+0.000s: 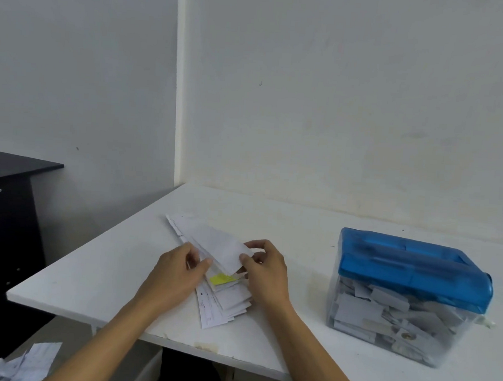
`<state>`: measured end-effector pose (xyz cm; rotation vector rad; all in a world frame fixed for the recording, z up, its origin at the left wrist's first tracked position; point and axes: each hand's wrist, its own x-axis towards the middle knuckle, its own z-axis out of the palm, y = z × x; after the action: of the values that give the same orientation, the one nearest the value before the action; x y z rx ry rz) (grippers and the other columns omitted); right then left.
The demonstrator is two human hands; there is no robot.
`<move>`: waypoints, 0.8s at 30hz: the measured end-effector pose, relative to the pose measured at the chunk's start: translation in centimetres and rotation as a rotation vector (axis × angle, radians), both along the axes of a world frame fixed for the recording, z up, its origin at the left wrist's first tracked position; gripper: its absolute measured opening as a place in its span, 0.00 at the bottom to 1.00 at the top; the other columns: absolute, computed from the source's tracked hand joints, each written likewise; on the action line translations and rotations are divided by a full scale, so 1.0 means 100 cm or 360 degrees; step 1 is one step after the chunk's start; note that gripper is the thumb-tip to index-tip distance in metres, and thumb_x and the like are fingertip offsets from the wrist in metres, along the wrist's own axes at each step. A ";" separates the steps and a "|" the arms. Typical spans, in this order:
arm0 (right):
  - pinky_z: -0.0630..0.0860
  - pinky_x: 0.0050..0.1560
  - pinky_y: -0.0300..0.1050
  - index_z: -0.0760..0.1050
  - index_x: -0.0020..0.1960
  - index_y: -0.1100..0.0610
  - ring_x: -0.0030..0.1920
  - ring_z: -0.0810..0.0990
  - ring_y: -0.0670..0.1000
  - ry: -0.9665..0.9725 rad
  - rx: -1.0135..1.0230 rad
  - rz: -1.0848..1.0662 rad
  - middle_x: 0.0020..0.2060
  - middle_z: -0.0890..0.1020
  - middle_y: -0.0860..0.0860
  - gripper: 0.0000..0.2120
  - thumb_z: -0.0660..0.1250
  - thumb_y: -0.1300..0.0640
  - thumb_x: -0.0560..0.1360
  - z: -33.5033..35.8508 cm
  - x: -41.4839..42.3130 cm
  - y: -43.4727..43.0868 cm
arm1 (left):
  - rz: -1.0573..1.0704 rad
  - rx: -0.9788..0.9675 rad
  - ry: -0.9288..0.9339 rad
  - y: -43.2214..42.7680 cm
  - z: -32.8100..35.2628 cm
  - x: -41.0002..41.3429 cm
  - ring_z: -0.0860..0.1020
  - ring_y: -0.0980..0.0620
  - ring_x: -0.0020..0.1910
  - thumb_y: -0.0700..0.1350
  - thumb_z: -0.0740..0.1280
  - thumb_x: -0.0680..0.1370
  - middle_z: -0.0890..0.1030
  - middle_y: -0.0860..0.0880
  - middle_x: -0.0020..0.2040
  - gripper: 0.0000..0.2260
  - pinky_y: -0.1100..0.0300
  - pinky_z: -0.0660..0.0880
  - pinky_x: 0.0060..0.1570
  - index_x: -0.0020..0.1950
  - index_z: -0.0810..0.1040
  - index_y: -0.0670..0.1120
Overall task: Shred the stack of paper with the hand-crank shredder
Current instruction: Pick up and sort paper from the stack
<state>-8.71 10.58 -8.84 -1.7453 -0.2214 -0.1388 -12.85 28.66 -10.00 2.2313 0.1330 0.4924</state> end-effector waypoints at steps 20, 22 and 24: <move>0.83 0.44 0.46 0.78 0.60 0.58 0.39 0.85 0.54 0.0454 0.0470 0.0219 0.46 0.87 0.57 0.14 0.73 0.60 0.75 0.002 0.004 -0.004 | -0.0066 -0.0748 0.0263 -0.019 0.017 0.004 0.83 0.45 0.50 0.63 0.74 0.74 0.86 0.45 0.46 0.23 0.56 0.75 0.51 0.48 0.85 0.41; 0.81 0.42 0.43 0.78 0.61 0.61 0.42 0.86 0.55 0.0485 0.0539 0.0242 0.47 0.86 0.58 0.15 0.73 0.62 0.76 0.003 0.004 -0.005 | -0.0131 -0.0773 0.0264 -0.020 0.018 0.001 0.84 0.48 0.52 0.60 0.72 0.76 0.87 0.51 0.48 0.17 0.55 0.77 0.56 0.48 0.87 0.47; 0.80 0.42 0.42 0.77 0.62 0.62 0.44 0.87 0.56 0.0502 0.0583 0.0275 0.49 0.86 0.60 0.14 0.71 0.63 0.77 0.005 0.003 -0.005 | -0.0179 -0.0816 0.0242 -0.023 0.021 -0.004 0.84 0.54 0.51 0.56 0.70 0.79 0.88 0.55 0.47 0.10 0.60 0.78 0.53 0.49 0.87 0.53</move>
<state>-8.44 10.05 -8.38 -1.3537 -0.1056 0.2106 -13.24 26.35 -7.86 1.7580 0.1886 0.1965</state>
